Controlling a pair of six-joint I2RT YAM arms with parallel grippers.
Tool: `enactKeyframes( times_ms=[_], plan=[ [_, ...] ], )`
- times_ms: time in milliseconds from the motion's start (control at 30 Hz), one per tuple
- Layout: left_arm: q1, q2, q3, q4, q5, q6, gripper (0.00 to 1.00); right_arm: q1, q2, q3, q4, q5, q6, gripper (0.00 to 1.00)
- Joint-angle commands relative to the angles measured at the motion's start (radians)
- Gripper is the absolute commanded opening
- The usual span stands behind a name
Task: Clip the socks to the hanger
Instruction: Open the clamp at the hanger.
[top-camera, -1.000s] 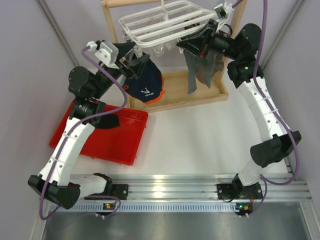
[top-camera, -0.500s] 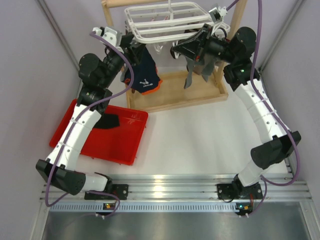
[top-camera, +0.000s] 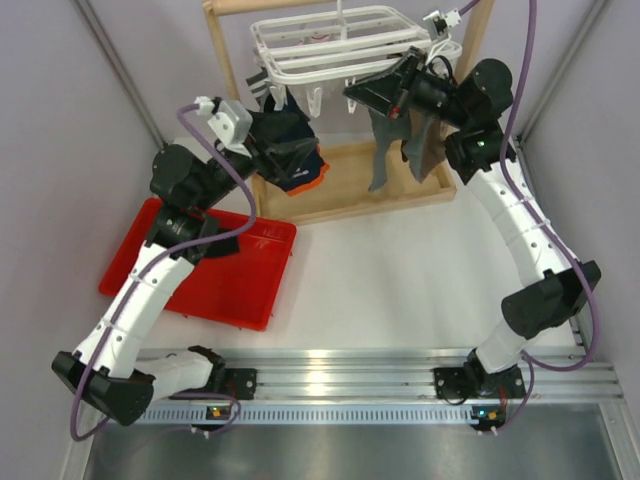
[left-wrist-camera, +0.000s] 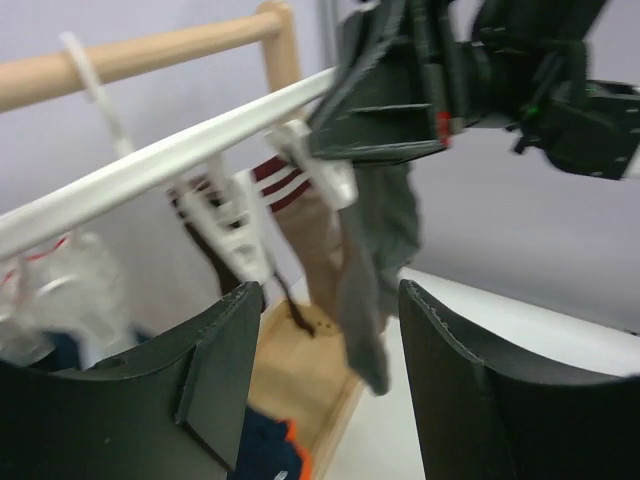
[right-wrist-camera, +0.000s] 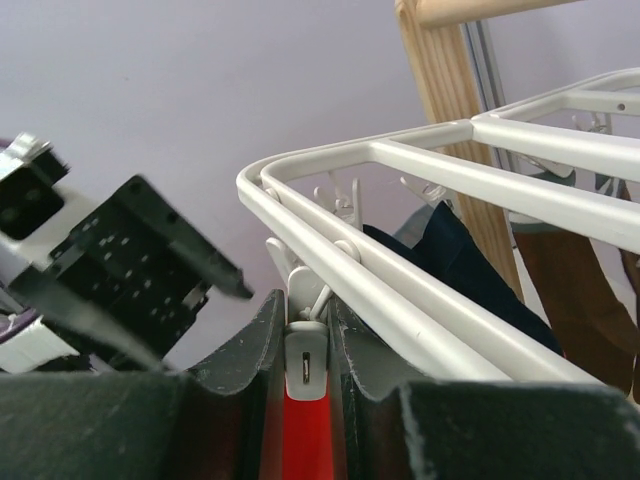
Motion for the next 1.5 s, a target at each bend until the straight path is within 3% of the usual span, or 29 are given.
enactKeyframes(
  times_ms=[0,100,233,467,633,967,1333,1400,1467],
  plan=[
    [-0.152,0.013,0.009,0.036,-0.042,0.144,0.62,0.019,-0.028,-0.012,0.105,0.038,0.063,0.0],
    [-0.204,0.09,0.072,0.08,-0.112,0.106,0.63,0.017,-0.034,-0.041,0.157,0.024,0.058,0.0],
    [-0.201,0.167,0.124,0.166,-0.221,-0.164,0.62,0.017,-0.04,-0.069,0.212,-0.025,0.032,0.0],
    [-0.169,0.204,0.106,0.235,-0.243,-0.344,0.5,0.017,-0.037,-0.075,0.26,-0.059,0.029,0.0],
    [-0.109,0.253,0.142,0.312,-0.165,-0.424,0.47,0.019,-0.028,-0.069,0.272,-0.082,0.031,0.0],
    [-0.103,0.291,0.139,0.369,0.001,-0.462,0.43,0.017,-0.009,-0.05,0.28,-0.092,0.035,0.0],
    [-0.098,0.333,0.167,0.438,0.038,-0.446,0.4,0.02,0.002,-0.041,0.28,-0.122,0.047,0.0],
    [-0.095,0.343,0.181,0.446,0.047,-0.441,0.36,0.019,0.005,-0.036,0.275,-0.126,0.047,0.0],
    [-0.089,0.353,0.194,0.453,0.056,-0.439,0.26,0.02,0.005,-0.036,0.274,-0.129,0.047,0.0]
  ],
)
